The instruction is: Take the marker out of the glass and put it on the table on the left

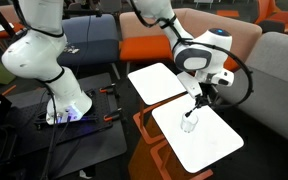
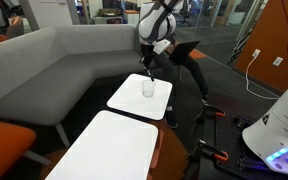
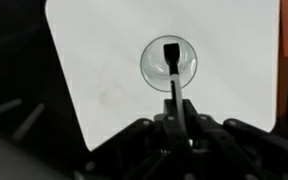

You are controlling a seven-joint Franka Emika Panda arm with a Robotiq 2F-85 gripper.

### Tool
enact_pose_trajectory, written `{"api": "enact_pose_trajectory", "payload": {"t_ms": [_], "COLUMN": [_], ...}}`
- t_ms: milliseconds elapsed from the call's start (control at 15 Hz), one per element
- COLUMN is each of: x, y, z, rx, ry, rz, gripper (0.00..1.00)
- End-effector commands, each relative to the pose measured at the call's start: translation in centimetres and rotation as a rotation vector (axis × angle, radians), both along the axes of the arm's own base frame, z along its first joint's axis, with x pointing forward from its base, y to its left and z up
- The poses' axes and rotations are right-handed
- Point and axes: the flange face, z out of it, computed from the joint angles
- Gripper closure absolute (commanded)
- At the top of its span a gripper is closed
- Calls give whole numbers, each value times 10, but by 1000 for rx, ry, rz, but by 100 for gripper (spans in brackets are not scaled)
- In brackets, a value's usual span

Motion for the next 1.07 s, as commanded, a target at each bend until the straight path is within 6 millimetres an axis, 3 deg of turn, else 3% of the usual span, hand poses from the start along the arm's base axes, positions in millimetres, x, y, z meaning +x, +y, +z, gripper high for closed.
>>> {"api": "enact_pose_trajectory", "payload": {"t_ms": [0,200,333,733,1000], "x": [-8,12,30,74,100], "y": [18,40,49,64,100], "z": [35,44,36,-14,-48], "rx": [-39,134,244,435,426], "ry": [-14,-69,-59,69,147], "rz": [-46,-128,-191,-280,-204], "gripper": [97,97,97,97,97]}}
